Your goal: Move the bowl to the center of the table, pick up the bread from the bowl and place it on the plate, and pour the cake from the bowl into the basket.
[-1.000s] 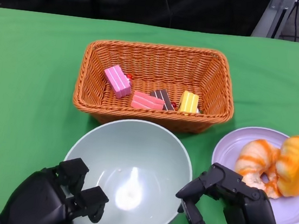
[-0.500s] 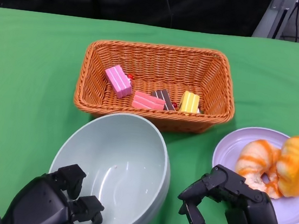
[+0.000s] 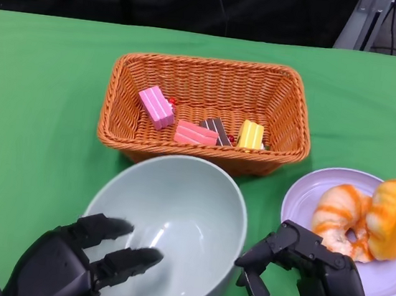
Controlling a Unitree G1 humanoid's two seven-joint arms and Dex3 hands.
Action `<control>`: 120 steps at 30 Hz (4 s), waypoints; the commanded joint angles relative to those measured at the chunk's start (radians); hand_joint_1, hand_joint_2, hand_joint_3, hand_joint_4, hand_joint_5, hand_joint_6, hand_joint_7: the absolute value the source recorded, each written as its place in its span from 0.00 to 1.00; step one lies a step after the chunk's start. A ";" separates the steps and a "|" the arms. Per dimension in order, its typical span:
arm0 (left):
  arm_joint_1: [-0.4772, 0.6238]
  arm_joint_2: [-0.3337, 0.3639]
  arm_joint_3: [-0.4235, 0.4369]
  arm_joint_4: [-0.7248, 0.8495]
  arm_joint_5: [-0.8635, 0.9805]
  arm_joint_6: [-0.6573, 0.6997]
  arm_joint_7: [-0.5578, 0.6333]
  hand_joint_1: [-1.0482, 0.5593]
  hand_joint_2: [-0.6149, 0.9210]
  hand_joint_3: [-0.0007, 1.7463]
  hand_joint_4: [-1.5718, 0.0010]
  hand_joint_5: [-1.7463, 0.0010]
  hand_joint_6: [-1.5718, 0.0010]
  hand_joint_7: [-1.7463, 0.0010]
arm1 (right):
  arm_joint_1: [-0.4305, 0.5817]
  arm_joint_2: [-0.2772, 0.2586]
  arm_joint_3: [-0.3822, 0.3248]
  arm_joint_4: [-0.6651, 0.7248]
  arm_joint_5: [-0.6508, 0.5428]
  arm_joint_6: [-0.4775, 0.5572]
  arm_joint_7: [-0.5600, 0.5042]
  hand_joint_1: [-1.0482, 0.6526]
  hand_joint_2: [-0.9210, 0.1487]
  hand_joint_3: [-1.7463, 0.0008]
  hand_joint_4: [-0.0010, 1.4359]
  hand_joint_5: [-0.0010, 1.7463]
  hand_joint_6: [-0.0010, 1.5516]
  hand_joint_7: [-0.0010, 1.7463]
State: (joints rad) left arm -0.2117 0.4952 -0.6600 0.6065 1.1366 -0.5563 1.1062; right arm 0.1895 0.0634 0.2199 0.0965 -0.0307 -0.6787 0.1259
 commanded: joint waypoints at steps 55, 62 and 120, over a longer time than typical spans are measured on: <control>0.170 -0.014 0.161 -0.344 0.018 0.451 -0.246 0.16 0.91 0.00 1.00 1.00 0.94 1.00 | -0.012 0.009 -0.001 0.034 -0.011 -0.041 -0.029 0.52 0.42 0.42 0.58 0.82 0.51 0.69; 0.180 0.028 0.181 -0.387 -0.006 0.445 -0.336 0.19 0.93 0.00 1.00 1.00 0.93 0.99 | -0.014 0.006 -0.004 0.043 -0.015 -0.050 -0.028 0.52 0.42 0.42 0.58 0.82 0.51 0.69; 0.179 -0.095 0.619 -0.329 -0.717 -0.260 -0.429 0.62 0.97 0.23 0.40 0.70 0.33 0.74 | -0.070 -0.005 -0.012 0.174 -0.050 -0.056 -0.029 0.52 0.29 0.55 0.55 0.84 0.51 0.64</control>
State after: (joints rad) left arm -0.0162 0.4092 -0.0565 0.2635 0.4643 -0.7686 0.6981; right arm 0.1375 0.0679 0.2145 0.2500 -0.0699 -0.7337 0.0994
